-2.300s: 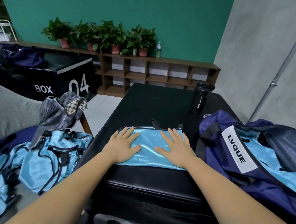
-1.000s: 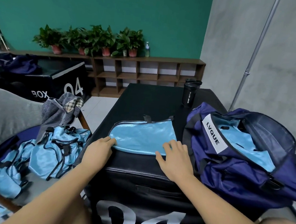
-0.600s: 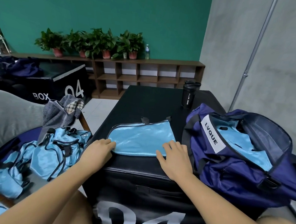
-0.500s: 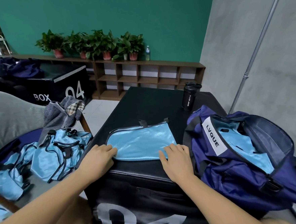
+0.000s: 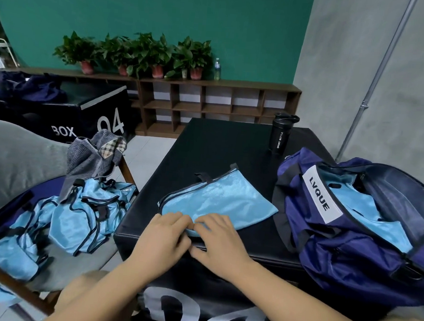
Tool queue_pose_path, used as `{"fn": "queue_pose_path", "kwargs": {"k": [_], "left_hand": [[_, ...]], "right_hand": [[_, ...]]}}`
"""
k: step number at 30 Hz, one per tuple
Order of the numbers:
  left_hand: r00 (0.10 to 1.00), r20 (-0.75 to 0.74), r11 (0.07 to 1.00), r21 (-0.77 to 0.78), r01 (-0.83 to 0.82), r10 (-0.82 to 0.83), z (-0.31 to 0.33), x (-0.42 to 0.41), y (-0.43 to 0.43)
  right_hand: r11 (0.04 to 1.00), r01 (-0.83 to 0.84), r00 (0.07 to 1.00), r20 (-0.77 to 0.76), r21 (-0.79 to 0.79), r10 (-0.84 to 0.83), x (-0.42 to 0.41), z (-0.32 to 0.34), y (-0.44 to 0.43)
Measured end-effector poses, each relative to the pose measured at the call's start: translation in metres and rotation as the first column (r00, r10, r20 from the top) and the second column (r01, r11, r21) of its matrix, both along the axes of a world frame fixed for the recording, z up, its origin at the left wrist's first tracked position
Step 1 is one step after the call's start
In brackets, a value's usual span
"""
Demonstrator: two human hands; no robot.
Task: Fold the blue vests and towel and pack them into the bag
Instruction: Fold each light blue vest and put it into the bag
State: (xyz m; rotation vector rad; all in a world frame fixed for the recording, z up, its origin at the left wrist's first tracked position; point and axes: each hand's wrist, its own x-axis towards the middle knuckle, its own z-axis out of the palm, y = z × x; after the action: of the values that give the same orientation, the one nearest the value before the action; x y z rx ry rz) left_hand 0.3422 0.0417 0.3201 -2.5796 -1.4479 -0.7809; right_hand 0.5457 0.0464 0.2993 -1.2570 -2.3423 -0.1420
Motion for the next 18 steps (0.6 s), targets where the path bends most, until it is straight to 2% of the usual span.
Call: {"fn": "queue_pose_path", "kwargs": {"k": [2,4,7,10,13,18], "left_hand": [[0.995,0.089,0.999,-0.017,0.041,-0.039,0.004,0.004,-0.007],[0.989,0.125,0.995,-0.045,0.085,-0.079,0.003,0.002,-0.01],[0.993,0.064,0.99,-0.093,0.103,-0.097,-0.004,-0.013,-0.006],[0.999,0.005,0.991,-0.125,0.045,-0.045,-0.006,-0.028,0.008],[0.999,-0.028,0.987,-0.161,0.02,-0.025,-0.003,-0.038,0.021],[0.998,-0.064,0.988,-0.152,-0.004,-0.006,0.003,-0.048,0.027]], "right_hand": [[1.0,-0.005,0.997,-0.077,-0.01,0.004,-0.006,-0.002,-0.002],[0.996,0.012,0.988,-0.151,-0.091,-0.026,-0.004,-0.003,-0.006],[0.98,0.046,0.972,-0.218,-0.195,-0.089,0.004,-0.001,-0.014],[0.96,0.03,0.932,-0.338,-0.279,-0.127,0.009,0.005,-0.023],[0.946,-0.016,0.89,-0.436,-0.325,-0.135,0.018,0.009,-0.03],[0.923,-0.063,0.848,-0.508,-0.379,-0.15,0.039,0.016,-0.045]]}}
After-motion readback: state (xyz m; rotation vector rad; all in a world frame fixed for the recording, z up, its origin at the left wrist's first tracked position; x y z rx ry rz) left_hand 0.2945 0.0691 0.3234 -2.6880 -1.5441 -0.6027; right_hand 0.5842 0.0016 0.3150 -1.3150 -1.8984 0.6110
